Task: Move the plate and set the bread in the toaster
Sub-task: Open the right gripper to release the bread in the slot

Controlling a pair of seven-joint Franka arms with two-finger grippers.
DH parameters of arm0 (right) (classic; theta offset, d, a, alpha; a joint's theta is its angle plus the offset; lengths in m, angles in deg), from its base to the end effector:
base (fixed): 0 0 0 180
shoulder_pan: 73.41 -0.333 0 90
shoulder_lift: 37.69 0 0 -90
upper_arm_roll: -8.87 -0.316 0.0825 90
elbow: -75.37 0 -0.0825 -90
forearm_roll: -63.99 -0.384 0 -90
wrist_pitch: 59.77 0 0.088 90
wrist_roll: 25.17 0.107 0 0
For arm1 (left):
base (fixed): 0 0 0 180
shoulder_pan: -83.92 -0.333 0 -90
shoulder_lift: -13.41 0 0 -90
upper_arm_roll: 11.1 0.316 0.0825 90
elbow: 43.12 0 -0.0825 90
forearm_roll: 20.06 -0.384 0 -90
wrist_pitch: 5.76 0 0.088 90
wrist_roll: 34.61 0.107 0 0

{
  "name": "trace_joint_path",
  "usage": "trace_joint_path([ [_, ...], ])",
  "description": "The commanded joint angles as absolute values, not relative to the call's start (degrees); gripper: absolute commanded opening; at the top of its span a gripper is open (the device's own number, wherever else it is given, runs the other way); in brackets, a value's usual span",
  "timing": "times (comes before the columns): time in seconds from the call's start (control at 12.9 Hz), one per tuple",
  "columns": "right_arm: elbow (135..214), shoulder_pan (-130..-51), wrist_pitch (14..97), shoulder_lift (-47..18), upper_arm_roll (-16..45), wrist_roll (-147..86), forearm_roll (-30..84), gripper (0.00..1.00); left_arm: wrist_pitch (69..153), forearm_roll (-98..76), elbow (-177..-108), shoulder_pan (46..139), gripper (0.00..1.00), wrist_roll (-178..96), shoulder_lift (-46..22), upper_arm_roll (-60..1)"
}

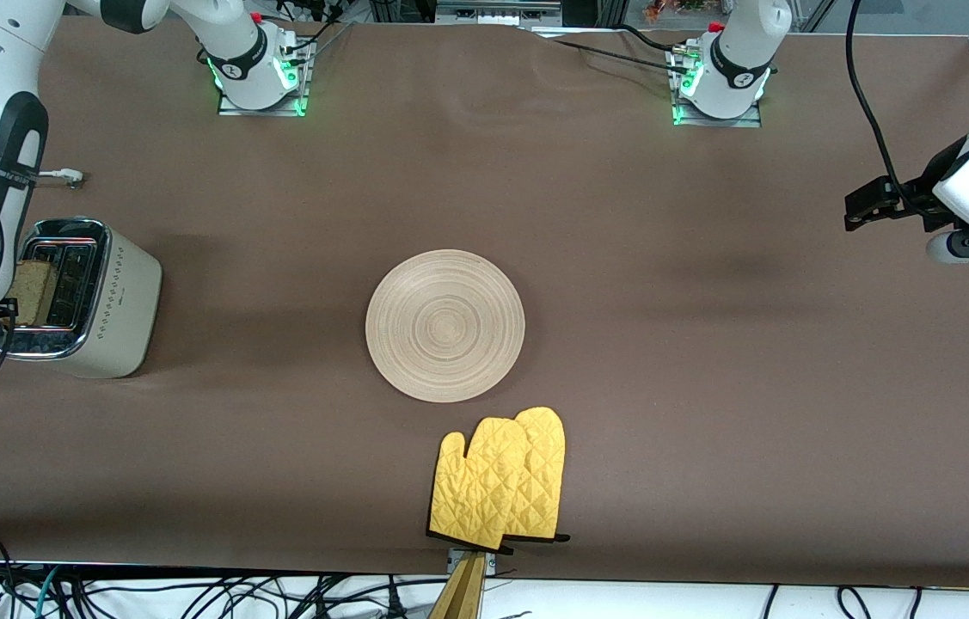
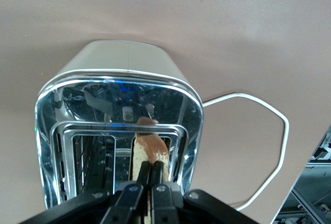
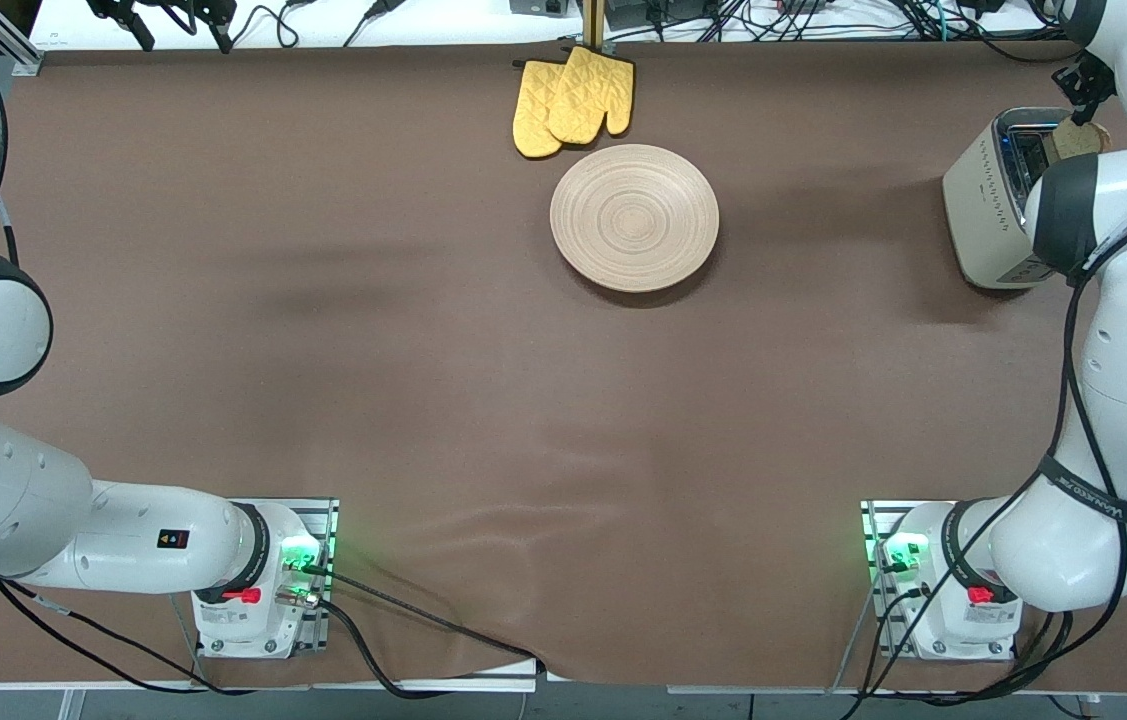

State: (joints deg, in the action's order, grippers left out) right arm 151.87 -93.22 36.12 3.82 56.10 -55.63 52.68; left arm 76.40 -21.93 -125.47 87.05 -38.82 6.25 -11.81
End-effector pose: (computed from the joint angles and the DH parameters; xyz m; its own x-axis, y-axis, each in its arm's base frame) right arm 0.6683 -0.1783 0.3856 0.9501 0.0719 -0.3036 0.1329 -0.9737 0.1853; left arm 0.5771 -0.0344 0.6047 0.9921 0.0113 -0.1252 0.0063 -0.9992 -0.0404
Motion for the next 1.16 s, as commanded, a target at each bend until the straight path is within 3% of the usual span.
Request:
trace_joint_path([
  [0.0,151.4,-93.2,38.1,5.5,55.8,-55.7,49.8,0.33,76.2,-22.9,-124.2,87.0,1.00,-38.8,5.9,-11.9],
  [0.08,151.4,-93.1,38.2,5.4,55.8,-55.7,49.7,0.71,76.2,-23.0,-124.2,87.0,1.00,-38.8,5.9,-11.9],
  [0.16,151.3,-92.9,38.2,5.4,55.9,-55.7,49.7,1.00,76.2,-22.9,-124.2,87.0,1.00,-38.8,5.9,-11.9],
  [1.09,146.6,-94.4,29.6,-4.0,57.4,-56.5,49.7,1.00,76.3,-23.0,-124.2,87.0,1.00,-38.8,5.9,-11.9],
])
